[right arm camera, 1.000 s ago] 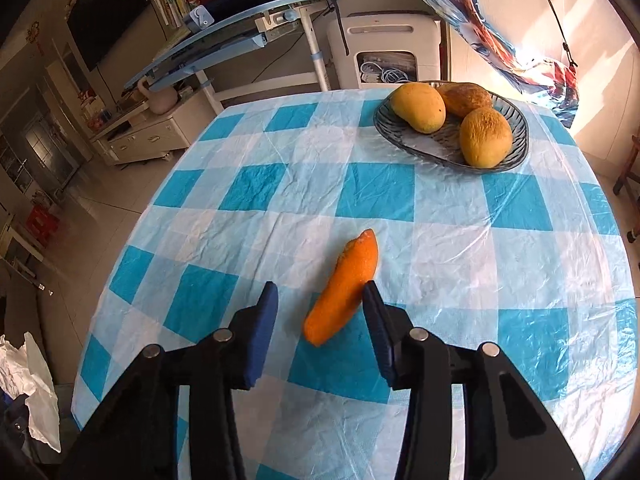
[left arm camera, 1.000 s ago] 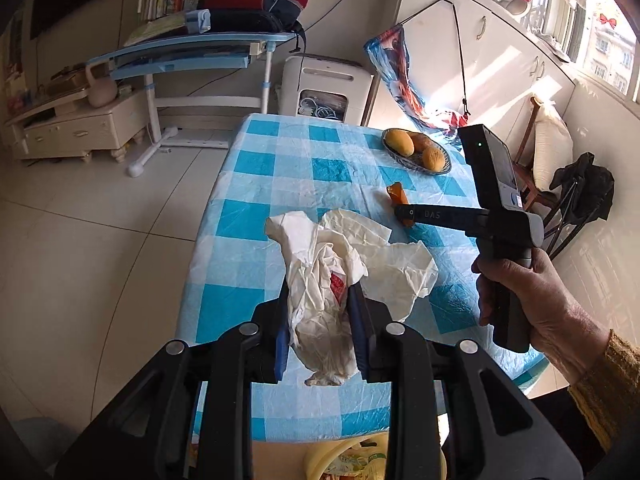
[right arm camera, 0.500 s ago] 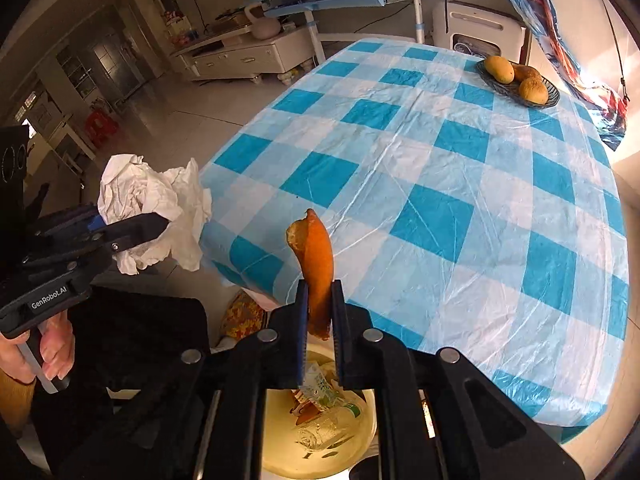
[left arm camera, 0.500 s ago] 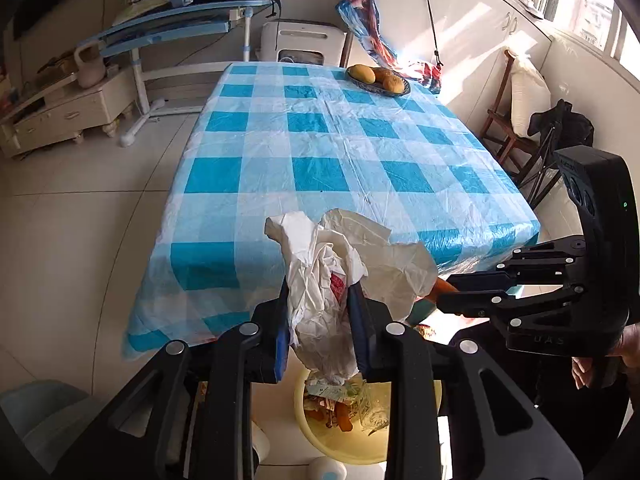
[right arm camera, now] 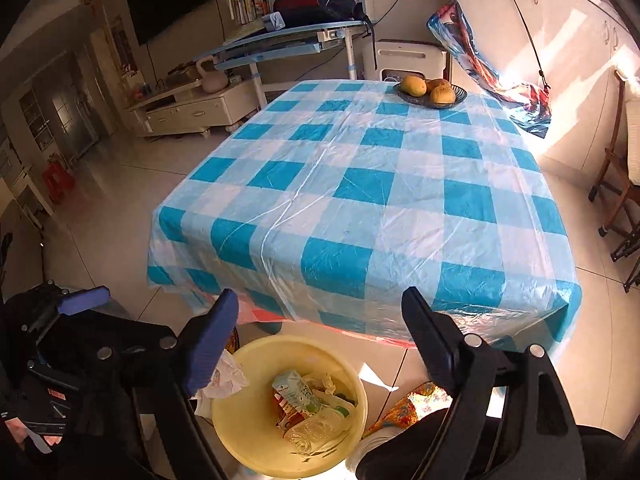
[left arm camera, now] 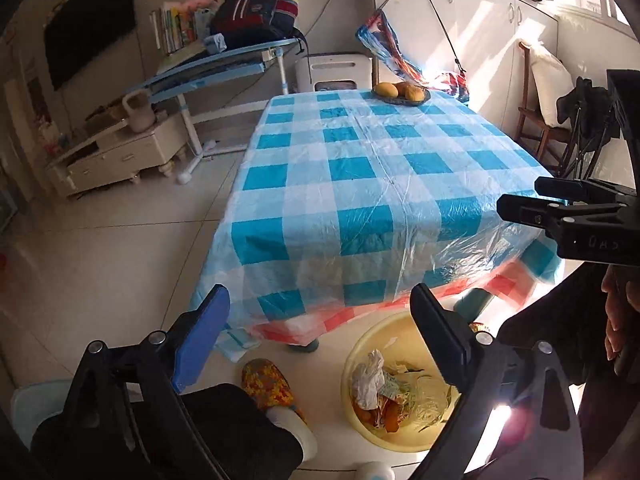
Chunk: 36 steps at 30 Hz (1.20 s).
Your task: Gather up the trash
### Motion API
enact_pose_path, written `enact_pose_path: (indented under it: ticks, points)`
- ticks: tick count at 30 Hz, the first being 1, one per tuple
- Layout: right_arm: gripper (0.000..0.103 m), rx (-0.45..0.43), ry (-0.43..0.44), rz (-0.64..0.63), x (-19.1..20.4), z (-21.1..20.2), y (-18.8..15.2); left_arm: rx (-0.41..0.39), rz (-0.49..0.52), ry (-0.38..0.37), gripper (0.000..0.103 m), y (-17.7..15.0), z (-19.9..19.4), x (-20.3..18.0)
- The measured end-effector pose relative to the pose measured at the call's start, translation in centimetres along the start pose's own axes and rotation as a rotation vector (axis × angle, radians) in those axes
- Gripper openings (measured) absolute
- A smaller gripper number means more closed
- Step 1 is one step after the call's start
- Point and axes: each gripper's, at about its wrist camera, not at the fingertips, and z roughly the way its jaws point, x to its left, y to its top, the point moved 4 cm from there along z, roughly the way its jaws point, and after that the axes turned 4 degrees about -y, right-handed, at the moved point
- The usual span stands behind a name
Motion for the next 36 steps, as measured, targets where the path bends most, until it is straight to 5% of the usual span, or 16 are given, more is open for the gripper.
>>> enact_pose_path:
  ticks: [3, 8, 36]
  points:
    - [0.084, -0.065, -0.028, -0.024, 1.1, -0.3, 0.5, -0.119, -0.074, 0.123, 0.094, 2.3, -1.3, 2.0]
    - [0.092, -0.185, -0.104, -0.093, 1.9, -2.5, 0.8, -0.196, -0.150, 0.186, 0.096, 3.5, -2.7, 4.0]
    - [0.094, -0.189, -0.137, -0.121, 1.8, -2.6, 0.4, -0.169, -0.179, 0.236, 0.096, 2.9, -1.6, 4.2]
